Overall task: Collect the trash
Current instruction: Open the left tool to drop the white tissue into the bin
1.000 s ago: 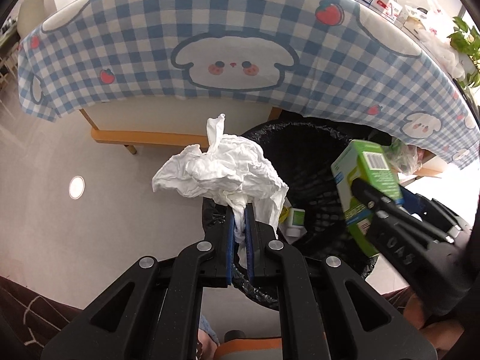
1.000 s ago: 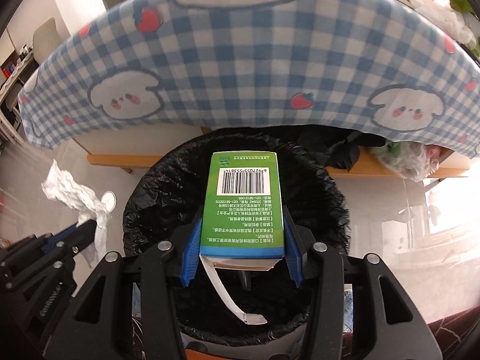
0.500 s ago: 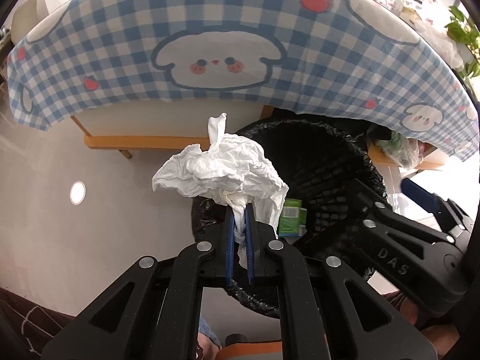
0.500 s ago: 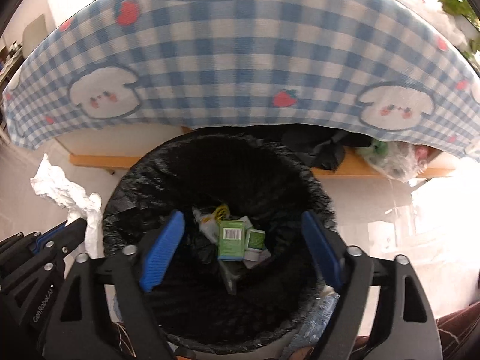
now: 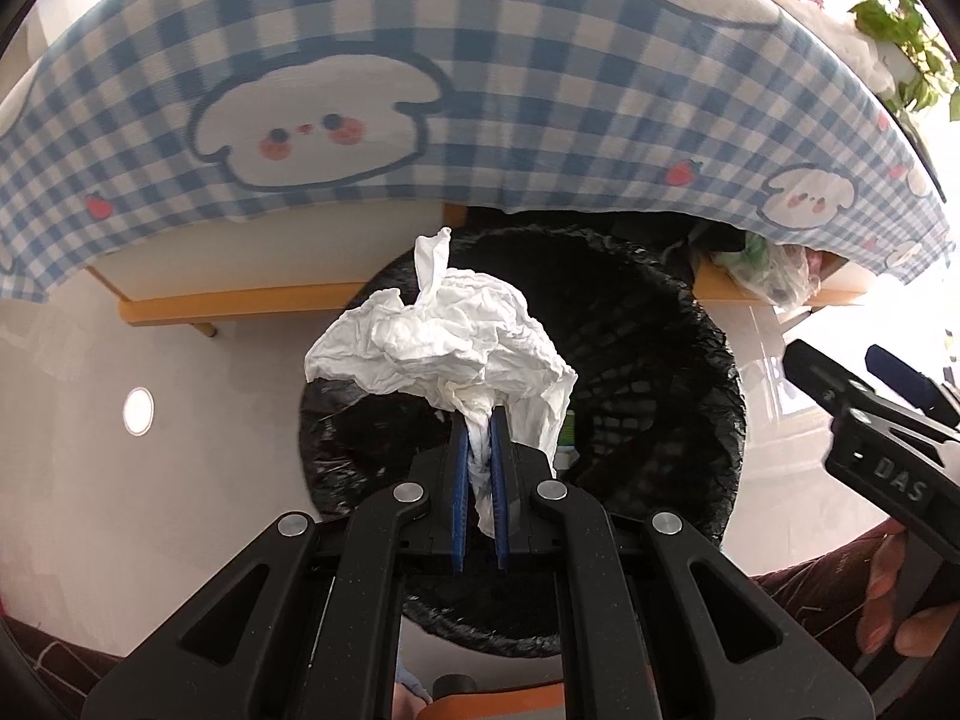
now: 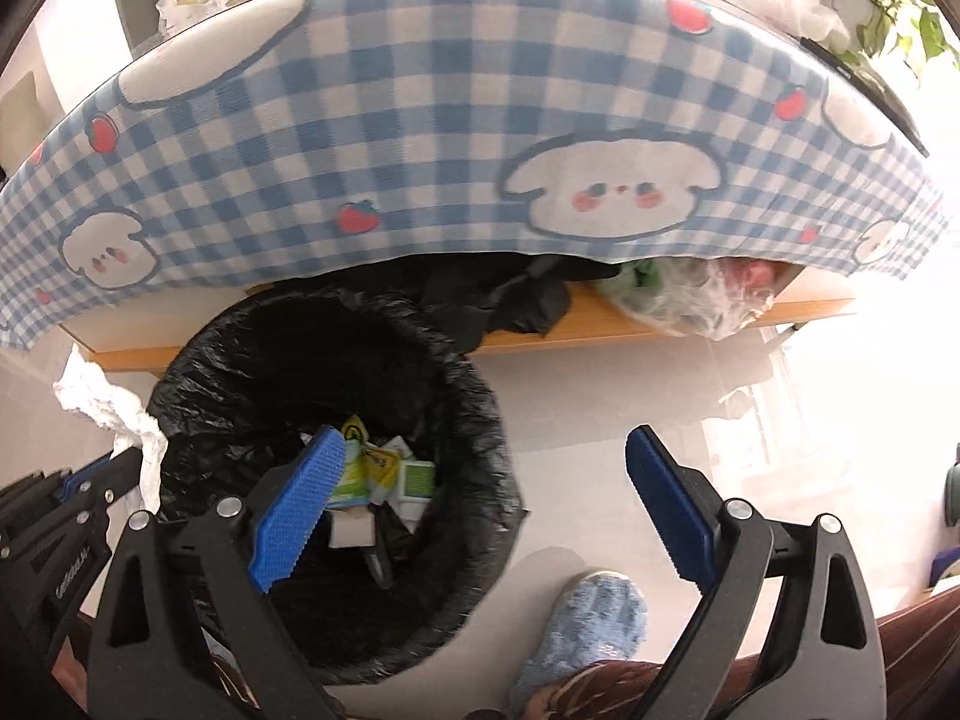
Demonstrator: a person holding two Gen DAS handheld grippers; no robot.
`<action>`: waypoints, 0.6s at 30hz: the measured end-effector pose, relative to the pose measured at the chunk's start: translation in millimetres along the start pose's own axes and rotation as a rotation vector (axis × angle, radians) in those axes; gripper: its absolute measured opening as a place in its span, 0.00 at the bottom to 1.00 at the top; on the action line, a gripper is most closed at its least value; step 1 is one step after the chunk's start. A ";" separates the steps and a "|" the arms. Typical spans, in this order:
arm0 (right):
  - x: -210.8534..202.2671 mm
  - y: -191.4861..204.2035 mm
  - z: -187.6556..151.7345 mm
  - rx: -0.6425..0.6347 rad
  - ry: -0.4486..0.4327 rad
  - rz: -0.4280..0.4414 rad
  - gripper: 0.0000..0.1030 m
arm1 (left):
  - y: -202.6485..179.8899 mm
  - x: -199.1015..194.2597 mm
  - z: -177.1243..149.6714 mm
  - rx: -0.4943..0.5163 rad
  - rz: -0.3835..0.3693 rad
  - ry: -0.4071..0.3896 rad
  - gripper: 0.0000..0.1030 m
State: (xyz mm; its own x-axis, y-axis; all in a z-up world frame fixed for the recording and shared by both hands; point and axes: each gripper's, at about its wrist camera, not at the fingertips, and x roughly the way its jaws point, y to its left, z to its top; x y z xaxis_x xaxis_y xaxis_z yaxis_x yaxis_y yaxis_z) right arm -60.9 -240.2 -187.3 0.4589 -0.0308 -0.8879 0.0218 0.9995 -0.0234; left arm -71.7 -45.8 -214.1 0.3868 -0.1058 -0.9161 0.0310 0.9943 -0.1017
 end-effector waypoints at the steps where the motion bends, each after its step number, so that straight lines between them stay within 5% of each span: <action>1: -3.5 -2.1 0.9 -0.006 0.004 0.005 0.88 | -3.3 2.4 1.0 0.009 -0.002 0.002 0.06; 18: -17.6 -34.4 9.2 0.079 -0.016 0.012 0.88 | -38.9 29.7 13.6 0.097 -0.002 0.032 0.08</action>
State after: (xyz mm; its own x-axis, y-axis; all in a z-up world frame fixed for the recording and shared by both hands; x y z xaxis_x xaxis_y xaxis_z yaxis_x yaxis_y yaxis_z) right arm -61.6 -274.2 -166.6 0.4737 -0.0196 -0.8805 0.0861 0.9960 0.0242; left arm -48.9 -87.5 -232.1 0.3568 -0.1060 -0.9282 0.1214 0.9904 -0.0665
